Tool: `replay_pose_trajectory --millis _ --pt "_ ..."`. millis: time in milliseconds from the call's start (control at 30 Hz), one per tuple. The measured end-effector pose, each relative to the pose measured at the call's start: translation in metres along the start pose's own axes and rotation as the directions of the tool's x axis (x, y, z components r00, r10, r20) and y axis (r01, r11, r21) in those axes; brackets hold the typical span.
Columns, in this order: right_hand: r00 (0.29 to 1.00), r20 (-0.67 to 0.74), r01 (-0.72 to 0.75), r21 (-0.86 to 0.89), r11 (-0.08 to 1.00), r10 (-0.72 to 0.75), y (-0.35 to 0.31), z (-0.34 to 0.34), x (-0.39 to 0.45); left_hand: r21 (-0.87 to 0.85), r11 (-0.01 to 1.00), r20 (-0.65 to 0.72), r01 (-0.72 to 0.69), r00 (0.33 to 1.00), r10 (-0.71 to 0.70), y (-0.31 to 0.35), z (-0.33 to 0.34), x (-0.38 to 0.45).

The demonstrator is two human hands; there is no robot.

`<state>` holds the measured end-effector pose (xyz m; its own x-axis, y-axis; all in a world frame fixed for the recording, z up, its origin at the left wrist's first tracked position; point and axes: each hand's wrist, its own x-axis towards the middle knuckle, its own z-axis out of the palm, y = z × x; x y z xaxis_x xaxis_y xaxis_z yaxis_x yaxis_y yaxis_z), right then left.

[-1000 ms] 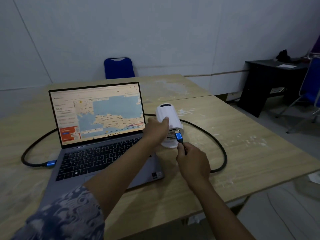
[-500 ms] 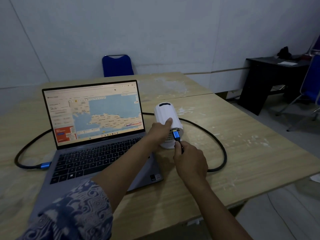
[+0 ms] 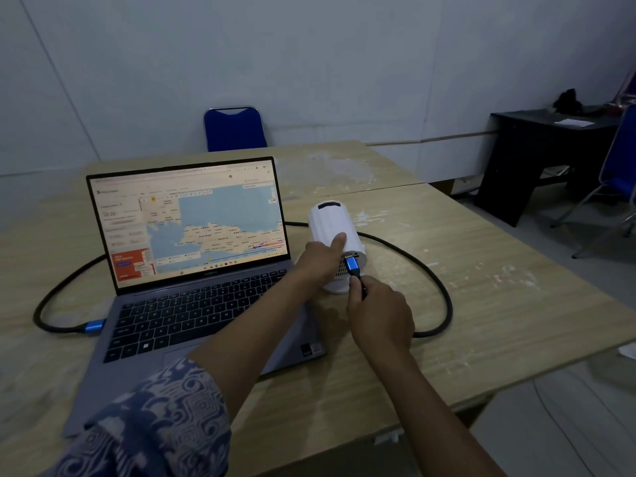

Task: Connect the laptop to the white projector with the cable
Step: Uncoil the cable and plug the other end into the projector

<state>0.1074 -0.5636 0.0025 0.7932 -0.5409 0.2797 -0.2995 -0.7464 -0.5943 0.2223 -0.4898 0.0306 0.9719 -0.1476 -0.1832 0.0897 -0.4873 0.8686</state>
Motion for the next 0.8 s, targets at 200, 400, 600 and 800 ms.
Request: replay_pose_trajectory --millis 200,400,600,800 --pt "1.0 -0.005 0.02 -0.02 1.0 -0.02 -0.001 0.001 0.0 0.025 1.0 -0.012 -0.009 1.0 0.009 -0.001 0.002 0.004" --pt "0.999 -0.013 0.032 -0.013 0.999 -0.032 -0.002 0.005 0.001 0.093 0.996 -0.008 -0.001 1.0 0.002 0.004 0.001 0.002" --pt "0.999 -0.017 0.029 -0.001 1.0 -0.029 -0.004 0.005 0.004 0.109 0.994 -0.009 -0.005 1.0 0.006 0.005 0.001 -0.001" --pt "1.0 0.006 0.025 -0.001 1.0 -0.025 -0.002 0.012 0.006 0.115 0.993 -0.021 0.005 1.0 -0.003 0.005 0.001 -0.004"
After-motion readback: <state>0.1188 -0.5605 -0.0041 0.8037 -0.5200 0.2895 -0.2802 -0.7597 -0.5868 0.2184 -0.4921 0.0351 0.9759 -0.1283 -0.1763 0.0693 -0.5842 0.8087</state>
